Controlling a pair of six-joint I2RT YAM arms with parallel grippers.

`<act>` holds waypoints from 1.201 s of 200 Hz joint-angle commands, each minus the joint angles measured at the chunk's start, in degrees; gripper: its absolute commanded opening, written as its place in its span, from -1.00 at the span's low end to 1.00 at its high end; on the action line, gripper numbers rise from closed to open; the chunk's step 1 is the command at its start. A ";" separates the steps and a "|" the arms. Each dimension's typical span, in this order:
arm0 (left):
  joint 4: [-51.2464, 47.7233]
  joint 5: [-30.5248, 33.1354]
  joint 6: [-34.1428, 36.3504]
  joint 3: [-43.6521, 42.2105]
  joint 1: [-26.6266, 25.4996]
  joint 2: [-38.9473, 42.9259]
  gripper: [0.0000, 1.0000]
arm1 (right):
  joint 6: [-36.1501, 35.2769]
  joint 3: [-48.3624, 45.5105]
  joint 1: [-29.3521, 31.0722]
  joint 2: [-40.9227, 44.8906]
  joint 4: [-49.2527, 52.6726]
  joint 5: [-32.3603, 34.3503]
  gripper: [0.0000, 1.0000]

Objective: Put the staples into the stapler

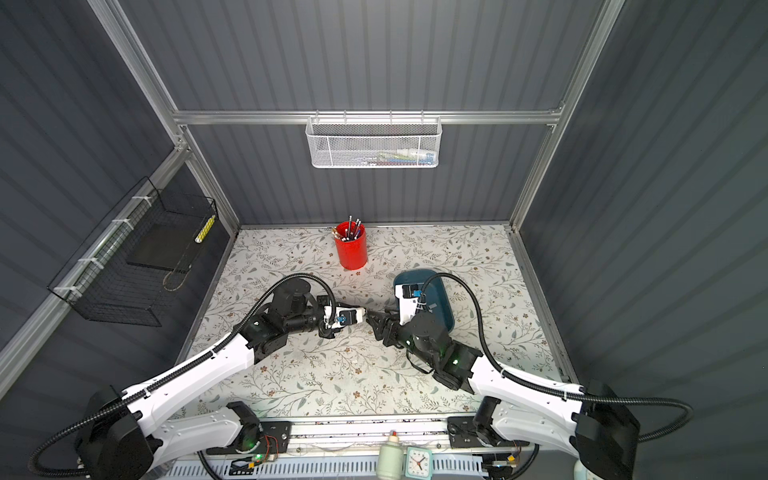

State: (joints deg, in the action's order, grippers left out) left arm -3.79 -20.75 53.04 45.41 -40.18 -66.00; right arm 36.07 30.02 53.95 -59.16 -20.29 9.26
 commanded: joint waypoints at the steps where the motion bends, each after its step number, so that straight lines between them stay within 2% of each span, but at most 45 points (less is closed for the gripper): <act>1: 0.01 -1.58 -1.36 0.31 -0.16 0.68 -1.00 | 0.84 1.66 0.27 -1.19 -1.83 -0.01 0.20; 53: 0.55 -2.76 -2.33 0.22 -0.16 1.60 -1.00 | 1.39 2.95 0.27 -4.57 -2.38 1.07 0.12; 102: -1.22 -12.23 -1.03 0.04 -0.16 4.04 -1.00 | 1.63 4.82 0.27 -9.74 -1.08 3.55 -0.02; 140: -0.30 -14.88 -0.98 -1.02 -0.07 5.75 -1.00 | 2.10 5.51 0.22 -11.77 -1.19 3.72 -0.13; 159: 2.83 -15.89 -3.39 -2.49 0.65 6.91 -1.00 | 2.23 5.90 0.20 -12.78 -1.39 3.50 -0.16; 184: 8.04 -20.56 -7.14 -4.58 3.10 9.01 -1.00 | 2.26 6.08 0.27 -13.88 -2.35 2.88 -0.16; 229: 10.05 -26.54 -8.61 -5.37 4.63 9.42 -1.00 | 2.45 6.09 0.27 -14.84 -3.61 1.98 -0.17; 240: 12.19 -28.06 -10.91 -5.94 5.60 9.47 -1.00 | 2.45 6.03 0.27 -14.94 -3.68 1.98 -0.18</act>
State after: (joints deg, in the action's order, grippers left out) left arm 0.25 -32.56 46.54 39.66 -33.87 -58.83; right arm 38.50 35.64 55.11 -71.79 -26.15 8.34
